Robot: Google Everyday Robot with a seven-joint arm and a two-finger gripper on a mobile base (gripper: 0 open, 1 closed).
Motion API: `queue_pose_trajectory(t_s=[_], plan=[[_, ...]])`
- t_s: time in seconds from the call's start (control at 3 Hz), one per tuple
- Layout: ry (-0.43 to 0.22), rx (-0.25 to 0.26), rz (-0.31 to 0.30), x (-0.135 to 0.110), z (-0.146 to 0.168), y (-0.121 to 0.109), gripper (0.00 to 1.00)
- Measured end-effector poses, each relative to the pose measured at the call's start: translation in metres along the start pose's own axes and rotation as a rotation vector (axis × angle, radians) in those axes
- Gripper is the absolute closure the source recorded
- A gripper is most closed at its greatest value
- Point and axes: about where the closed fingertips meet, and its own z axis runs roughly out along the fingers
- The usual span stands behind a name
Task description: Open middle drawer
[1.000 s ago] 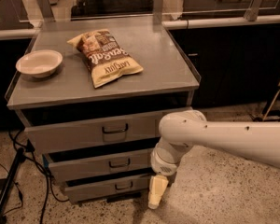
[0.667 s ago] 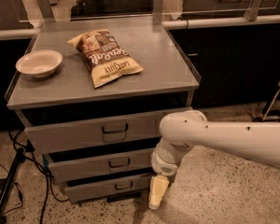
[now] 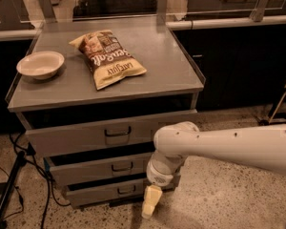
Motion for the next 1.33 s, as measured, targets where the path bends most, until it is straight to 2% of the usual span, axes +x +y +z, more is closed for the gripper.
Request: queue_pose_trajectory(t_s=[0.67, 1.0, 1.33], plan=[[0.002, 0.024, 0.098, -0.011, 0.03, -0.039, 0.0], [-0.008, 0.029, 0.13, -0.011, 0.032, -0.051, 0.0], [-0.039, 0.046, 0.104, -0.012, 0.027, -0.045, 0.0]])
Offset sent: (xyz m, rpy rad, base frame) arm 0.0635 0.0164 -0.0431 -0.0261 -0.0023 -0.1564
